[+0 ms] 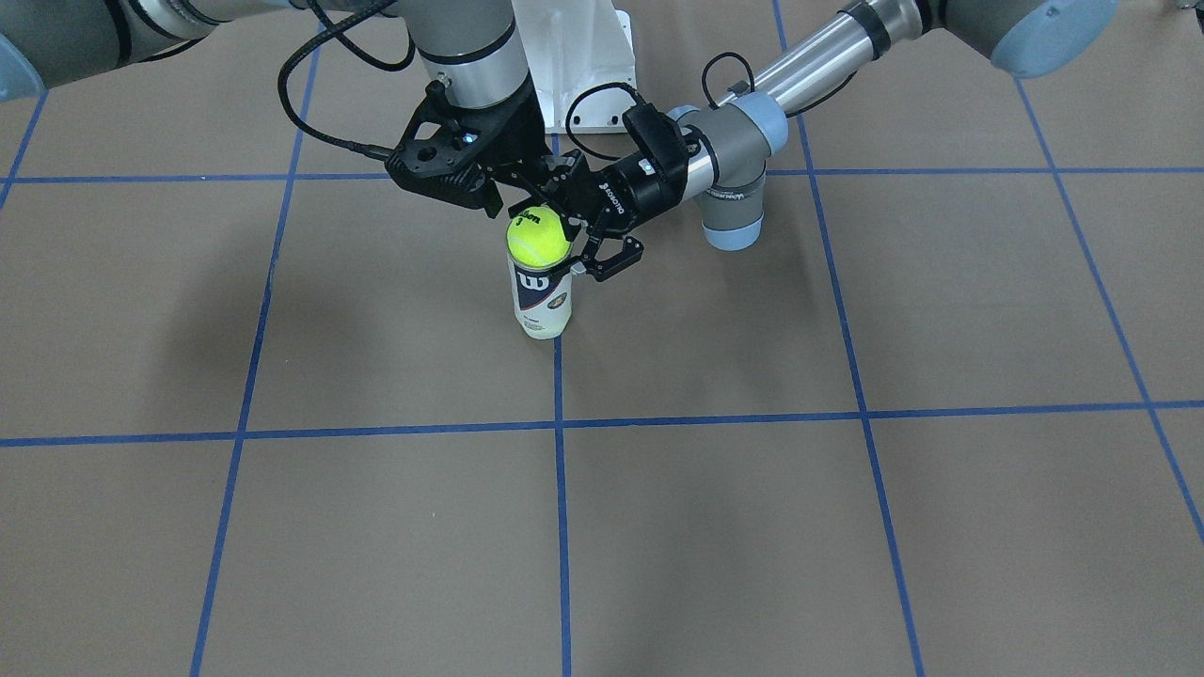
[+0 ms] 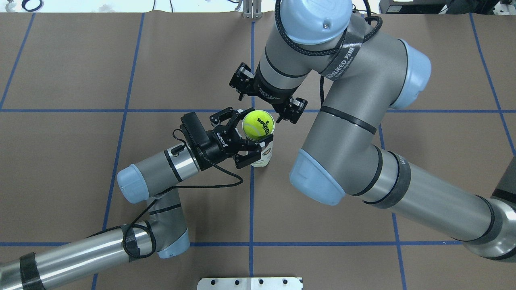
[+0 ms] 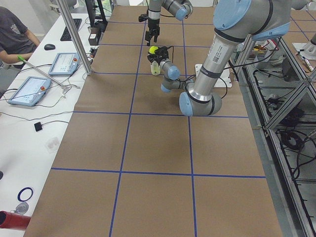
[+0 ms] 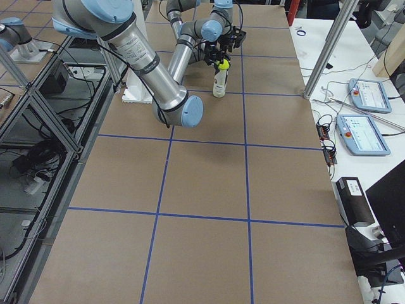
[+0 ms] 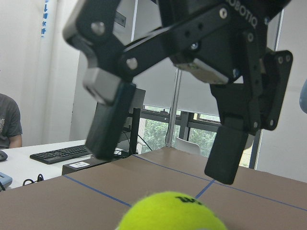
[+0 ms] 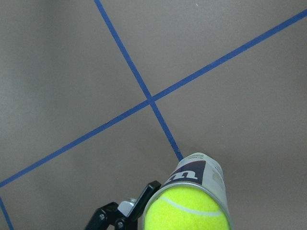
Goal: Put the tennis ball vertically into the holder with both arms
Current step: 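Open the right gripper to drop the second ball into the can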
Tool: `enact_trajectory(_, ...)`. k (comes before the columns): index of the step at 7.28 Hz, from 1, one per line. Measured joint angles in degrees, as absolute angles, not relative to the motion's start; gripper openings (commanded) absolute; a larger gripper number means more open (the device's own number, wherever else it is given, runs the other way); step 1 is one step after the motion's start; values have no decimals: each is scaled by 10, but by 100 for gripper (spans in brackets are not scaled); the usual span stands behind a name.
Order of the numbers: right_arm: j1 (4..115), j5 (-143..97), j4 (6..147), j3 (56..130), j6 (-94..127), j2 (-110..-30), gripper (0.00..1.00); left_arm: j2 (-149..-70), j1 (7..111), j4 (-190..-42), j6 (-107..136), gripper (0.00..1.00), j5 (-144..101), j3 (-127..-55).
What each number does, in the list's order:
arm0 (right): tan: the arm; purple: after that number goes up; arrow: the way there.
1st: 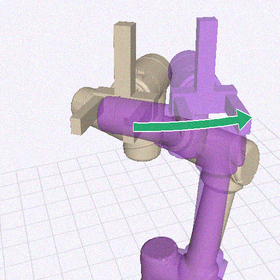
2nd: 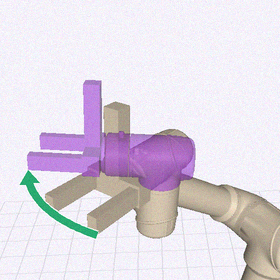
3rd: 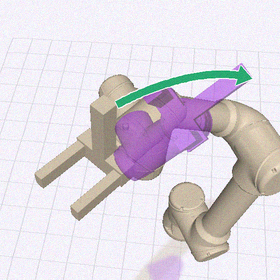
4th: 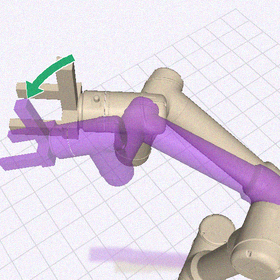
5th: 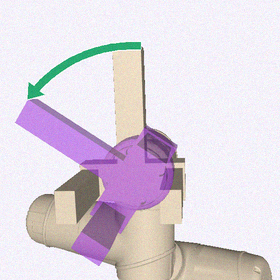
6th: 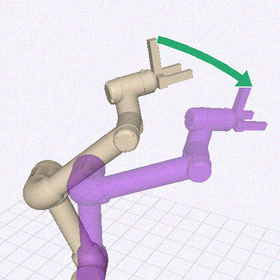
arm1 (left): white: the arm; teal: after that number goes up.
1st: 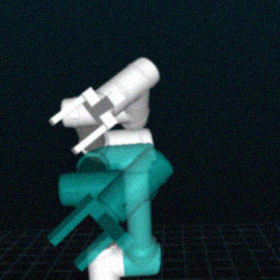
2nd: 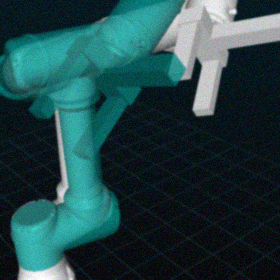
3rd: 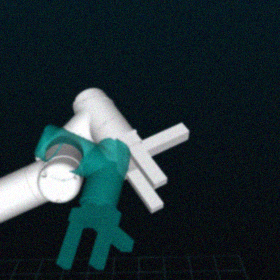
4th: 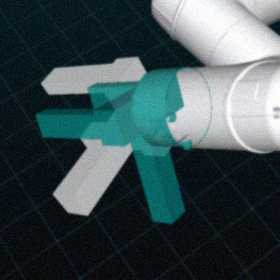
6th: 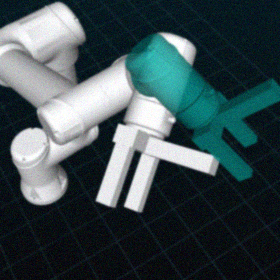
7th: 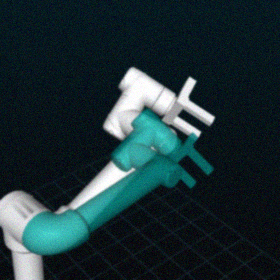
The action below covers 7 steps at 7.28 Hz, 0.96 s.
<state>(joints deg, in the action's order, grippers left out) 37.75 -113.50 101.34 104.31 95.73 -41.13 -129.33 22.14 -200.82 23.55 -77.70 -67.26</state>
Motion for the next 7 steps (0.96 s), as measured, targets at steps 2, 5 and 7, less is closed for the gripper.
enact_trajectory(2,386,-1137,1013,1045,957,-411,100,-1294,221,-2008,236,99,-777,-674)
enact_trajectory(5,396,-1145,1013,1045,956,-412,100,-1294,221,-2008,236,99,-777,-679)
enact_trajectory(7,397,-1145,1013,1044,957,-412,100,-1293,221,-2008,238,99,-777,-684)
